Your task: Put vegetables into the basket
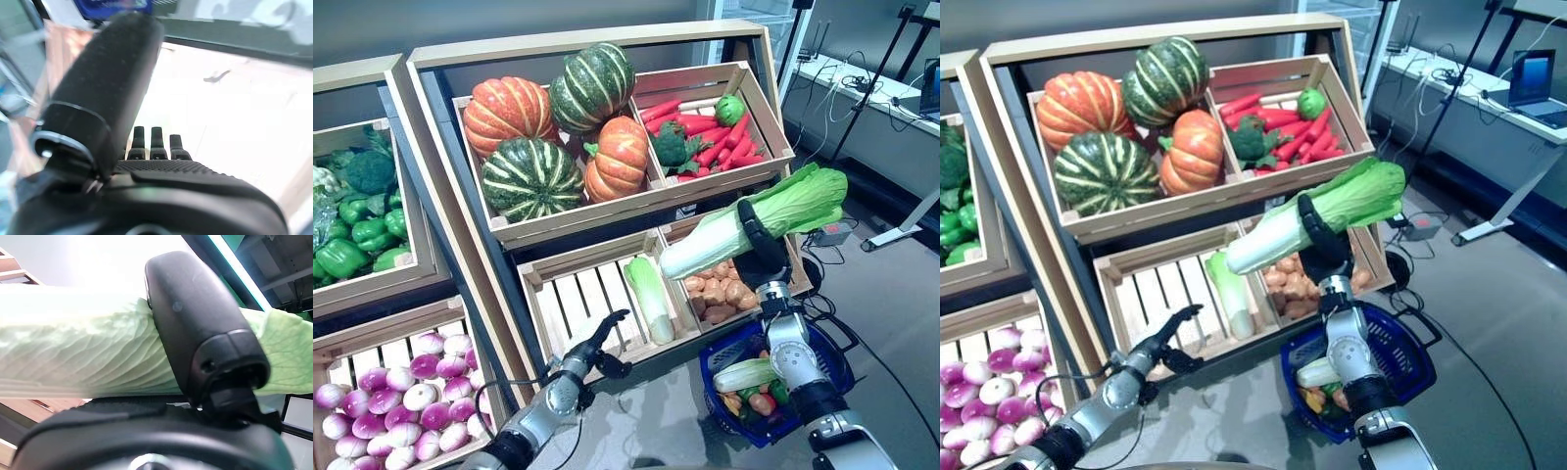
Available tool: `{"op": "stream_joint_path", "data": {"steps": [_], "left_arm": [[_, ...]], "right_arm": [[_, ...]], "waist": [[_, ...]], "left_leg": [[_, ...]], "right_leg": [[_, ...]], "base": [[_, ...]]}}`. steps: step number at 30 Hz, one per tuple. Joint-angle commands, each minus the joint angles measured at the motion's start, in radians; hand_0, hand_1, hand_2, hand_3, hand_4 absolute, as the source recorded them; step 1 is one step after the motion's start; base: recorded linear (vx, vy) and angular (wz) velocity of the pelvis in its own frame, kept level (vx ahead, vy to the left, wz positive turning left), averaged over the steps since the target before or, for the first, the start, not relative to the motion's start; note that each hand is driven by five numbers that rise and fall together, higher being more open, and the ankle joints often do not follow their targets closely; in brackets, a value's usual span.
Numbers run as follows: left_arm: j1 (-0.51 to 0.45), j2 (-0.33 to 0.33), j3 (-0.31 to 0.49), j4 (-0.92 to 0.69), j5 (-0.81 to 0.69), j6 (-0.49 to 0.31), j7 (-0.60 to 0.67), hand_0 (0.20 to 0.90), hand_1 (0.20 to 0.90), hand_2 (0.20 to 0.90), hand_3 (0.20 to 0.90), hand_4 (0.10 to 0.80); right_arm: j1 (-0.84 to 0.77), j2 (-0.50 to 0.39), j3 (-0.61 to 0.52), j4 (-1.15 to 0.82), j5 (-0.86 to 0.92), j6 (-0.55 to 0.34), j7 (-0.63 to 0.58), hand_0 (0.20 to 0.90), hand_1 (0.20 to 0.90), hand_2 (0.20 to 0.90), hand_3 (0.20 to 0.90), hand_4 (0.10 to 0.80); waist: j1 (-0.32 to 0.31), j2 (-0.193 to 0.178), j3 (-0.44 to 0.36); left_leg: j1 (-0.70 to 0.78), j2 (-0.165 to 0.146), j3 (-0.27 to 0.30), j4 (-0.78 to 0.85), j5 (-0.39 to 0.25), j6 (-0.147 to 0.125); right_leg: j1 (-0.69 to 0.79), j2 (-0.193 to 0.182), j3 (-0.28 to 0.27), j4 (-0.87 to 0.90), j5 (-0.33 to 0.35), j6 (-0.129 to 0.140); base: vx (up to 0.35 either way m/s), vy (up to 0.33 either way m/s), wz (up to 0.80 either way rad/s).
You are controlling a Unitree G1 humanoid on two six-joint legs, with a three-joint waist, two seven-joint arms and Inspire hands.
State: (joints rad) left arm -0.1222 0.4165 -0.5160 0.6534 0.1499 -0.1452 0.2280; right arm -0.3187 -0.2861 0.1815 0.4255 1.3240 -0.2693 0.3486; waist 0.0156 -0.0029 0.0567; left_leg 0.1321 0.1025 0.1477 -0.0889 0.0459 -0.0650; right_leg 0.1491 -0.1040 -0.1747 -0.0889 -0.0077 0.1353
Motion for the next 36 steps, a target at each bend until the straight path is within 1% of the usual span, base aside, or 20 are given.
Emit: {"op": "stream_joint_path", "data": {"steps": [1,3,6,7,8,9,10,13,14,17,18,19,20,21,22,24,26,28,32,36], "left_arm": [[-0.122,0.022,0.077,0.01,-0.043,-0.075,0.101,0.9,0.9,0.9,0.9,0.8],[-0.125,0.031,0.112,-0.003,-0.067,-0.078,0.11,0.9,0.9,0.9,0.9,0.8],[-0.12,0.043,0.144,-0.047,-0.098,-0.097,0.108,0.9,0.9,0.9,0.9,0.8],[-0.114,0.049,0.155,-0.075,-0.106,-0.109,0.104,0.9,0.9,0.9,0.9,0.8],[-0.108,0.053,0.166,-0.107,-0.111,-0.111,0.095,0.9,0.9,0.9,0.9,0.8],[-0.095,0.061,0.178,-0.156,-0.128,-0.114,0.081,0.9,0.9,0.9,0.9,0.8],[-0.088,0.061,0.182,-0.17,-0.132,-0.12,0.08,0.9,0.9,0.9,0.9,0.8],[-0.061,0.062,0.179,-0.235,-0.121,-0.158,0.056,0.9,0.9,0.9,0.9,0.8],[-0.07,0.071,0.167,-0.267,-0.128,-0.172,0.046,0.9,0.9,0.9,0.9,0.8],[-0.089,0.071,0.161,-0.278,-0.138,-0.171,0.027,0.9,0.9,0.9,0.9,0.8],[-0.102,0.07,0.15,-0.281,-0.172,-0.165,0.013,0.9,0.9,0.9,0.9,0.8],[-0.104,0.073,0.141,-0.287,-0.19,-0.175,0.007,0.9,0.9,0.9,0.9,0.8],[-0.101,0.078,0.137,-0.3,-0.195,-0.174,0.009,0.9,0.9,0.9,0.9,0.8],[-0.095,0.082,0.135,-0.311,-0.204,-0.168,0.016,0.9,0.9,0.9,0.9,0.8],[-0.088,0.089,0.134,-0.318,-0.22,-0.16,0.034,0.9,0.9,0.9,0.9,0.8],[-0.093,0.101,0.14,-0.308,-0.245,-0.15,0.048,0.9,0.9,0.9,0.9,0.8],[-0.102,0.095,0.149,-0.292,-0.297,-0.126,0.046,0.9,0.9,0.9,0.9,0.8],[-0.1,0.085,0.146,-0.3,-0.321,-0.109,0.043,0.9,0.9,0.9,0.9,0.8],[-0.067,0.084,0.142,-0.325,-0.321,-0.105,0.04,0.9,0.9,0.9,0.9,0.8],[-0.056,0.097,0.141,-0.349,-0.335,-0.111,0.032,0.9,0.9,0.9,0.9,0.8]], "right_arm": [[-0.164,-0.037,-0.068,-0.049,-0.165,-0.111,-0.062,0.3,0.3,0.3,0.3,0.4],[-0.148,-0.07,-0.077,-0.021,-0.252,-0.116,-0.124,0.3,0.3,0.3,0.3,0.4],[-0.133,-0.099,-0.087,0.003,-0.311,-0.123,-0.184,0.3,0.3,0.3,0.3,0.4],[-0.121,-0.109,-0.094,0.006,-0.336,-0.131,-0.214,0.3,0.3,0.3,0.3,0.4],[-0.104,-0.115,-0.1,0.005,-0.357,-0.144,-0.232,0.3,0.3,0.3,0.3,0.4],[-0.085,-0.125,-0.103,0.005,-0.413,-0.162,-0.283,0.3,0.3,0.3,0.3,0.4],[-0.081,-0.129,-0.102,0.011,-0.438,-0.168,-0.302,0.3,0.3,0.3,0.3,0.4],[-0.064,-0.15,-0.107,0.03,-0.503,-0.182,-0.397,0.3,0.3,0.3,0.3,0.4],[-0.055,-0.171,-0.12,0.023,-0.535,-0.18,-0.435,0.3,0.3,0.3,0.3,0.4],[-0.038,-0.184,-0.141,0.021,-0.559,-0.164,-0.48,0.3,0.3,0.3,0.3,0.4],[-0.011,-0.186,-0.155,0.024,-0.598,-0.158,-0.512,0.3,0.3,0.3,0.3,0.4],[0.015,-0.188,-0.165,0.031,-0.632,-0.169,-0.541,0.3,0.3,0.3,0.3,0.4],[0.026,-0.188,-0.171,0.041,-0.638,-0.174,-0.554,0.3,0.3,0.3,0.3,0.4],[0.026,-0.188,-0.174,0.057,-0.64,-0.175,-0.562,0.3,0.3,0.3,0.3,0.4],[0.018,-0.186,-0.171,0.08,-0.651,-0.169,-0.573,0.3,0.3,0.3,0.3,0.4],[-0.01,-0.187,-0.154,0.119,-0.664,-0.156,-0.59,0.3,0.3,0.3,0.3,0.4],[-0.043,-0.186,-0.126,0.169,-0.716,-0.122,-0.672,0.3,0.3,0.3,0.3,0.4],[-0.062,-0.181,-0.119,0.209,-0.735,-0.109,-0.731,0.3,0.3,0.3,0.3,0.4],[-0.086,-0.193,-0.146,0.271,-0.749,-0.07,-0.782,0.3,0.3,0.3,0.3,0.4],[-0.101,-0.212,-0.181,0.323,-0.71,-0.042,-0.819,0.3,0.3,0.3,0.3,0.4]], "waist": [[-0.008,-0.034,-0.037],[-0.015,-0.038,-0.032],[-0.025,-0.054,-0.009],[-0.022,-0.067,0.012],[-0.016,-0.074,0.034],[-0.01,-0.07,0.061],[-0.007,-0.067,0.07],[0.009,-0.046,0.091],[0.016,-0.035,0.093],[0.014,-0.034,0.091],[0.002,-0.028,0.085],[0.0,-0.024,0.084],[0.004,-0.024,0.085],[0.005,-0.023,0.091],[0.008,-0.02,0.103],[0.011,-0.014,0.117],[0.014,-0.018,0.112],[0.026,-0.023,0.104],[0.05,-0.02,0.095],[0.063,-0.012,0.096]], "left_leg": [[0.013,-0.027,0.021,0.011,-0.082,0.009],[0.013,-0.022,0.028,0.026,-0.084,0.01],[-0.03,-0.01,0.055,0.187,-0.129,0.003],[-0.07,-0.008,0.052,0.295,-0.148,-0.002],[-0.11,-0.003,0.035,0.372,-0.144,-0.01],[-0.16,0.007,0.002,0.426,-0.138,-0.02],[-0.164,0.011,-0.002,0.408,-0.133,-0.022],[-0.167,0.046,-0.036,0.229,-0.059,-0.048],[-0.173,0.05,-0.06,0.153,-0.013,-0.056],[-0.164,0.036,-0.059,0.135,-0.015,-0.052],[-0.147,0.038,-0.034,0.13,-0.024,-0.045],[-0.146,0.028,-0.036,0.142,-0.038,-0.033],[-0.147,0.019,-0.038,0.154,-0.048,-0.022],[-0.141,0.015,-0.035,0.162,-0.054,-0.018],[-0.129,0.018,-0.02,0.17,-0.063,-0.015],[-0.122,0.033,-0.014,0.174,-0.072,-0.021],[-0.126,0.038,-0.013,0.167,-0.069,-0.02],[-0.128,0.041,-0.009,0.156,-0.06,-0.022],[-0.12,0.052,-0.011,0.122,-0.045,-0.035],[-0.137,0.056,-0.01,0.131,-0.042,-0.042]], "right_leg": [[-0.018,0.001,0.014,0.012,0.026,-0.006],[-0.022,0.009,0.026,0.017,0.023,-0.013],[-0.043,0.008,0.053,0.055,0.012,-0.035],[-0.051,-0.003,0.063,0.074,0.016,-0.047],[-0.054,-0.009,0.071,0.083,0.022,-0.055],[-0.06,-0.006,0.078,0.091,0.033,-0.059],[-0.059,-0.006,0.081,0.091,0.036,-0.058],[-0.031,-0.015,0.089,0.074,0.026,-0.034],[-0.004,-0.033,0.077,0.049,0.02,-0.015],[0.007,-0.059,0.061,0.04,0.021,0.006],[-0.008,-0.093,0.036,0.087,0.01,0.028],[-0.02,-0.111,0.035,0.142,-0.01,0.037],[-0.037,-0.125,0.025,0.184,-0.008,0.038],[-0.077,-0.14,0.005,0.235,0.018,0.039],[-0.125,-0.149,-0.029,0.278,0.034,0.039],[-0.146,-0.138,-0.027,0.261,0.003,0.033],[-0.129,-0.109,-0.005,0.203,0.004,0.026],[-0.109,-0.104,-0.022,0.164,0.016,0.029],[-0.064,-0.094,-0.048,0.1,0.028,0.029],[-0.055,-0.094,-0.06,0.1,0.019,0.029]], "base": [[0.015,-0.084,0.01],[-0.001,-0.1,-0.01],[-0.029,-0.07,-0.01],[-0.049,-0.077,0.01],[-0.062,-0.031,0.02],[-0.045,0.021,-0.01],[0.013,0.134,-0.18],[0.1,0.247,-0.25],[0.08,0.229,-0.19],[0.067,0.188,-0.23],[0.135,0.234,-0.19],[0.153,0.232,-0.13],[0.103,0.138,-0.17],[0.04,0.076,-0.12],[0.004,0.038,-0.27],[-0.003,-0.035,-0.64],[0.014,-0.086,-0.44],[0.033,-0.074,-0.04],[0.057,-0.077,0.01],[0.01,-0.018,0.0]]}}
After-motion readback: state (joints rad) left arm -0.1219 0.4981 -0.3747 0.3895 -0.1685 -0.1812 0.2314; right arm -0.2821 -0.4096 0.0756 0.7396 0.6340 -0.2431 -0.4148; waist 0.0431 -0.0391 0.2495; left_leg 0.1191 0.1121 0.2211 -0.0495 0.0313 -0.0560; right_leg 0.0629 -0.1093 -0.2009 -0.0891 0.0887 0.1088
